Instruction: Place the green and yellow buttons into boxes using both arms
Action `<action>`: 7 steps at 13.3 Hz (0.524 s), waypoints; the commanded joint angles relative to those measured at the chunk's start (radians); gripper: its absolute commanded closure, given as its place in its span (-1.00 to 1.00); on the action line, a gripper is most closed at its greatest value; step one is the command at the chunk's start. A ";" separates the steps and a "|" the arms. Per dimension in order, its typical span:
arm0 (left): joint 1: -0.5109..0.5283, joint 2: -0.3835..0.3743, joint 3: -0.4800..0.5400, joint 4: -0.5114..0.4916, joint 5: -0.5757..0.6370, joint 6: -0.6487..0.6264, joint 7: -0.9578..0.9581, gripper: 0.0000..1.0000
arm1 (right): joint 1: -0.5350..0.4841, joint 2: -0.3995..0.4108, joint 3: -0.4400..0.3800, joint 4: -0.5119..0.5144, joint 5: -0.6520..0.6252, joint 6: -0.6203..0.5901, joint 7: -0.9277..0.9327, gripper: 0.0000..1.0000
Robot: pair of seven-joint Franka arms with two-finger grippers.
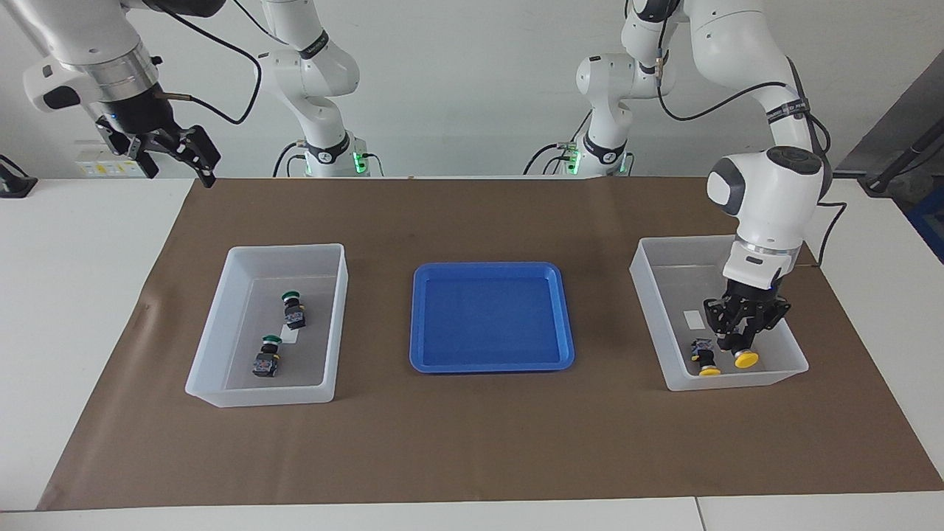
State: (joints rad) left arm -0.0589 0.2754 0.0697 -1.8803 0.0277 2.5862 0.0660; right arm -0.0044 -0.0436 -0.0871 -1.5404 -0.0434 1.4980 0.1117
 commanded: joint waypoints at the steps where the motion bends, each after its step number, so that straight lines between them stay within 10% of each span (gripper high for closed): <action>1: 0.033 0.050 -0.014 -0.006 0.006 0.087 0.082 1.00 | 0.011 -0.028 -0.013 -0.035 0.022 -0.012 -0.014 -1.00; 7: 0.065 0.093 -0.016 -0.023 0.006 0.094 0.293 1.00 | 0.057 -0.035 -0.049 -0.037 0.022 -0.013 -0.020 -1.00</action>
State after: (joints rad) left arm -0.0122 0.3408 0.0663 -1.8826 0.0274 2.6611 0.3169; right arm 0.0418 -0.0488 -0.1153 -1.5459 -0.0431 1.4887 0.1117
